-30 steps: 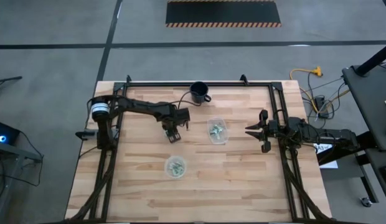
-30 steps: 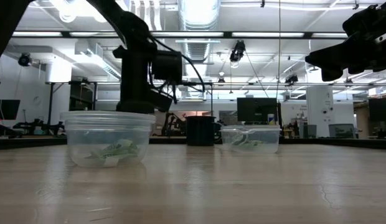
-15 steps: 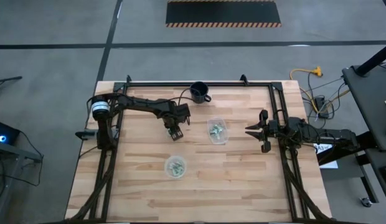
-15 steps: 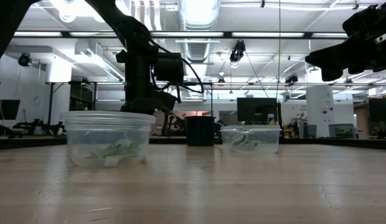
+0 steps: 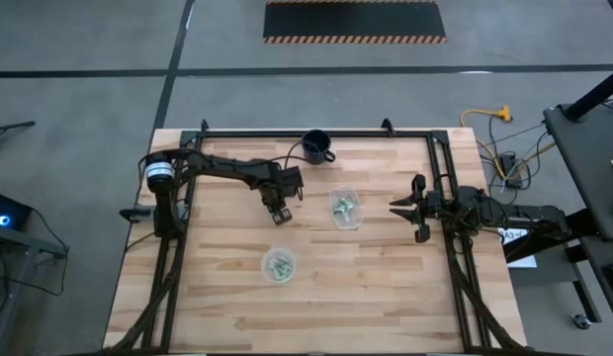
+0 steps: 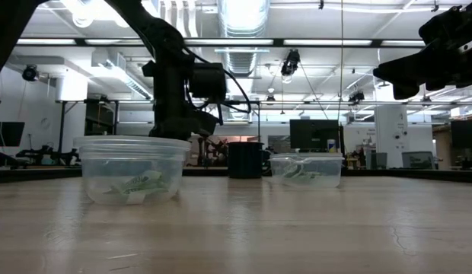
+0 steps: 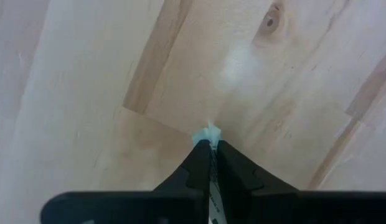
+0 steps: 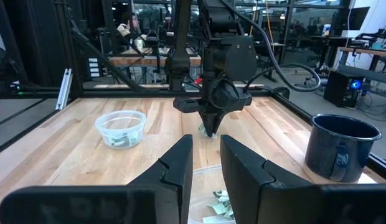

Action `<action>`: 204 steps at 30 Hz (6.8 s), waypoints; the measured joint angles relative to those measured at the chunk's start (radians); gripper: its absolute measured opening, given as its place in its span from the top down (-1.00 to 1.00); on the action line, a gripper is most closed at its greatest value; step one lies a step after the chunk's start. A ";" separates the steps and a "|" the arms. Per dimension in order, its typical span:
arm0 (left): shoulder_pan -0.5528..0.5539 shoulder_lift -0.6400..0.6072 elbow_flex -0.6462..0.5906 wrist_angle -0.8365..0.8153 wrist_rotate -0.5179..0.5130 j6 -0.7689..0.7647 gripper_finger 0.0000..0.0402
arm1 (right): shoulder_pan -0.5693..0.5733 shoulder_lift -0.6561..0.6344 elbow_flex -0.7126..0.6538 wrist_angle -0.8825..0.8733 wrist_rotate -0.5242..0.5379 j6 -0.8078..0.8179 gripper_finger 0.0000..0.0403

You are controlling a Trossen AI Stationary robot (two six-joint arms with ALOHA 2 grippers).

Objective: Pick and place items into bin
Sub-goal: Put the white stevia packet into the left transparent bin, then return to Home Position

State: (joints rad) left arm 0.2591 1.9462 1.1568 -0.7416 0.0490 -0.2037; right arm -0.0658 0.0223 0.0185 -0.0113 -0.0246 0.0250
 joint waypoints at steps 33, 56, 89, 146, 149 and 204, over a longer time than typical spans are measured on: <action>-0.356 -0.338 0.030 -0.168 0.003 -0.208 1.00 | 0.000 0.000 0.000 0.000 0.000 -0.001 0.64; -0.523 -0.331 0.101 -0.152 0.007 -0.309 1.00 | 0.000 0.000 0.000 0.000 0.000 0.000 0.64; -0.593 -0.266 0.151 -0.063 0.013 -0.280 0.73 | 0.000 0.000 0.000 0.000 0.000 0.000 0.64; -0.212 -0.305 -0.200 0.733 0.309 0.420 0.53 | 0.000 0.000 0.000 0.000 0.000 -0.001 0.64; -0.157 -0.352 -0.288 0.742 0.309 0.397 0.53 | 0.000 0.000 0.000 0.000 0.000 -0.001 0.64; -0.163 -1.519 -1.141 1.240 0.073 0.268 0.53 | 0.000 0.000 0.000 0.000 0.000 0.000 0.64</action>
State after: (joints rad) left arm 0.0959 0.4271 0.0156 0.4989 0.1219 0.0646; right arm -0.0662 0.0223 0.0185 -0.0113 -0.0246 0.0247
